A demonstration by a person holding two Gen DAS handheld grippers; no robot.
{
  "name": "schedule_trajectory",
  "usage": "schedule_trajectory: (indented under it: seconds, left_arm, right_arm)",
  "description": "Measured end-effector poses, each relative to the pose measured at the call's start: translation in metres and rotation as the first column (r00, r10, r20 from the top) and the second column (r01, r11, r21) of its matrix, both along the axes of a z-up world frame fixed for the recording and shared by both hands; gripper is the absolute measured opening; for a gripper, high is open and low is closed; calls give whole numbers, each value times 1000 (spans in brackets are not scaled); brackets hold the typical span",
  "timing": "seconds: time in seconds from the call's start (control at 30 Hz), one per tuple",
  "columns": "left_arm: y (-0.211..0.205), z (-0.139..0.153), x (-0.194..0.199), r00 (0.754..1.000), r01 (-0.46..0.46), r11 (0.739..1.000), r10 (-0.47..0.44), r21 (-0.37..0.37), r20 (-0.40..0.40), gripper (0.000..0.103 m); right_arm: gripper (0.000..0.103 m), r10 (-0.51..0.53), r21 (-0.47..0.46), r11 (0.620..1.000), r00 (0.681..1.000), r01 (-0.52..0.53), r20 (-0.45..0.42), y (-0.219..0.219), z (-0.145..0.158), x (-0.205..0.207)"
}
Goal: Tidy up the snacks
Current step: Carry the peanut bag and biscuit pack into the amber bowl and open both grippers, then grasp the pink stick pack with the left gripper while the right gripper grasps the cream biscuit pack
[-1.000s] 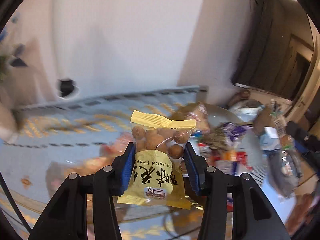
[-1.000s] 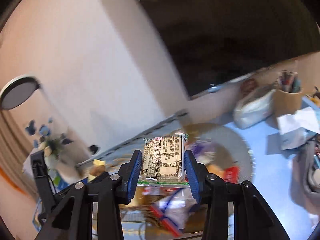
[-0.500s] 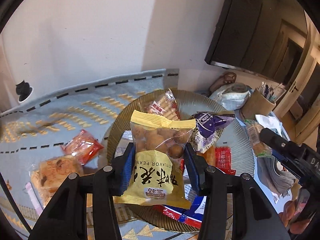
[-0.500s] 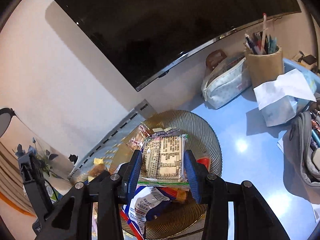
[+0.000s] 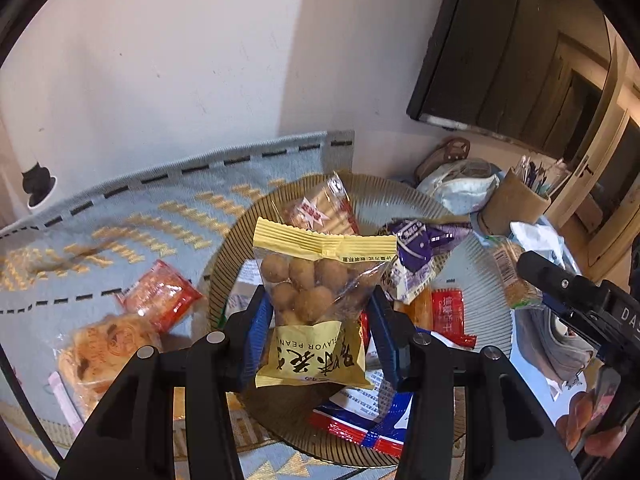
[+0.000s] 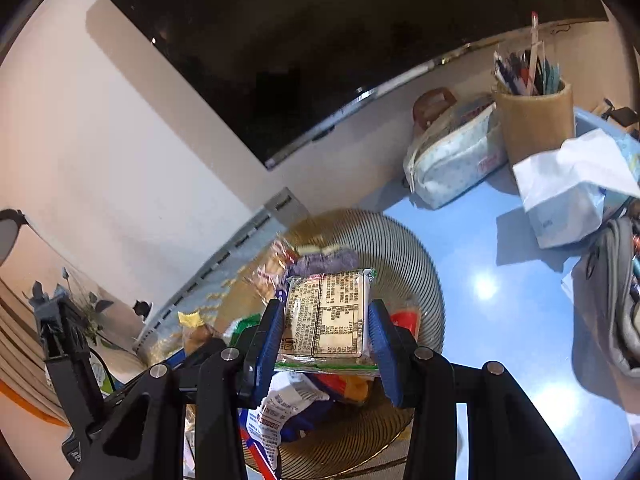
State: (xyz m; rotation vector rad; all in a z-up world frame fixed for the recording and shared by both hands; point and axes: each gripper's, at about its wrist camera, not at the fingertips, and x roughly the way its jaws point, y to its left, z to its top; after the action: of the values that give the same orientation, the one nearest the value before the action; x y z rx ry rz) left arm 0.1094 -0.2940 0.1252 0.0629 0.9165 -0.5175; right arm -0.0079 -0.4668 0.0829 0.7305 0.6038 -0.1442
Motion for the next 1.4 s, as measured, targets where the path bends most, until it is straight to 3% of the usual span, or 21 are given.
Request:
schedule_trajectory:
  seconds: [0.33,0.37,0.4,0.43,0.47,0.73,1.07,1.23,1.4]
  left_arm:
    - [1,3,7,999,49,997,-47,-68,17,48]
    - [0,4,7,999,51,996,-49,-72,22,55]
    - [-1,5,9,998,52,997,-51,-63,23,79]
    - [-2,7,10,998,52,997,-51,-54,24,91]
    - [-1,10,10,998,45,998,-43,-41,36,100]
    - [39,27,12,999,-3,1000,4,-27,47,100]
    - [183,44,9,979,-186,982,182,36,87,101]
    - [255,20,8,961,-274,958,270,87,56,101]
    - [289,-22,0,957,-287,953,289,93,-18,101]
  right_arm:
    - [42,-18,13,1000,999,18,-47,-8,-14,6]
    - [50,-22,3,1000,998,23,-61,-7,-15,8]
    - [60,-29,-4,1000,997,29,-69,-7,-15,10]
    - [87,-45,-12,999,996,44,-74,-6,-15,11]
    - [97,-54,-17,998,997,53,-60,-5,-14,10]
    - [97,-21,-40,999,1000,20,-16,25,8,11]
    - [97,148,-91,986,987,-142,61,143,43,40]
    - [97,274,-106,958,959,-265,74,217,40,59]
    - [97,374,-144,919,927,-368,19,278,19,80]
